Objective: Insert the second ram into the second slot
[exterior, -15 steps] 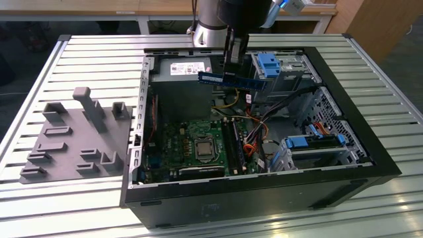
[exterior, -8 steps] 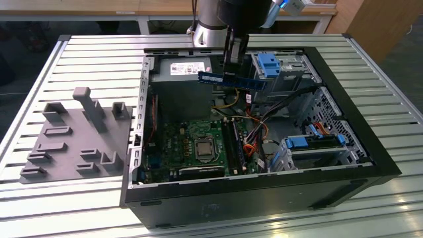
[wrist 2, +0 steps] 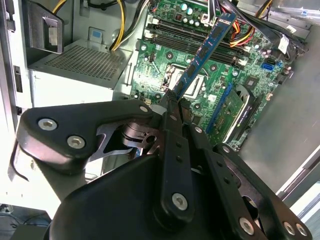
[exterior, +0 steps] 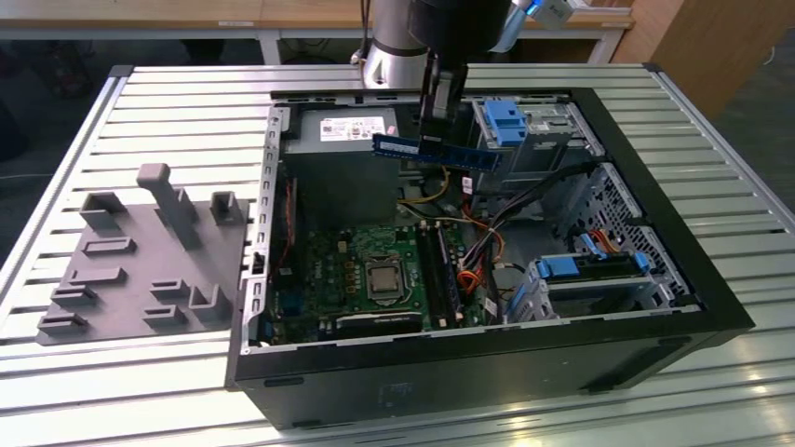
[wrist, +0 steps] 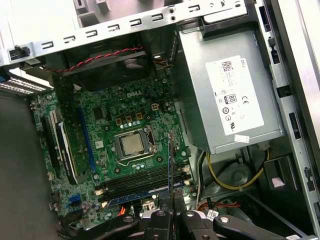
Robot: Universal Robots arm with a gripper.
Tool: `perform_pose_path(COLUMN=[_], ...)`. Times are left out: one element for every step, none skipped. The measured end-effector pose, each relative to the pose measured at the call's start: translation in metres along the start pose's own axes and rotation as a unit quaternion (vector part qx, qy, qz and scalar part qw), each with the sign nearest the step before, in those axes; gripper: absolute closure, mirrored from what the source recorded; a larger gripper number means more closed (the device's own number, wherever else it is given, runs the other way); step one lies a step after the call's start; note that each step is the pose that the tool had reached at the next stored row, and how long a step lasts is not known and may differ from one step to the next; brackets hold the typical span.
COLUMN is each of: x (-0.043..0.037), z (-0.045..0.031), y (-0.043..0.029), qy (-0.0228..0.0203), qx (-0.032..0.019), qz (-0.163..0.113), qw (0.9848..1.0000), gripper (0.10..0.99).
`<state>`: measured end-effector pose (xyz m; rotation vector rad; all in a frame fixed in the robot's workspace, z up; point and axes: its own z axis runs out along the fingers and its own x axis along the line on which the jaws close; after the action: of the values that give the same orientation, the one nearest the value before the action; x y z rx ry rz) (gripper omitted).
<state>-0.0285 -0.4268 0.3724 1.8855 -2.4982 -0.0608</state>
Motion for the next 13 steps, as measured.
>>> perform_pose_path(x=[0.0,0.0,0.0,0.0,0.0,0.0,0.0,0.0,0.0,0.0,0.0,0.0,0.0], z=[0.0,0.0,0.0,0.0,0.0,0.0,0.0001,0.0,0.0001,0.0001,0.0001,0.0001,0.0001], y=[0.0,0.0,0.0,0.0,0.0,0.0,0.0,0.0,0.0,0.0,0.0,0.0,0.0], qy=[0.0,0.0,-0.0001,-0.0001,-0.0001,-0.0001,-0.0002,-0.0002,-0.0002,-0.0002,-0.0002,-0.0002,-0.0003], qx=[0.0,0.0,0.0,0.0,0.0,0.0001,0.0001,0.0001,0.0001,0.0001,0.0001,0.0001,0.0001], qz=[0.001,0.001,0.002,0.002,0.003,0.003,0.004,0.004,0.005,0.005,0.006,0.006,0.007], qw=[1.0,1.0,1.0,1.0,1.0,1.0,1.0,1.0,1.0,1.0,1.0,1.0,1.0], gripper=[0.953,0.953,0.953,0.953,0.953,0.953,0.953,0.953,0.953,0.953,0.953,0.953,0.953])
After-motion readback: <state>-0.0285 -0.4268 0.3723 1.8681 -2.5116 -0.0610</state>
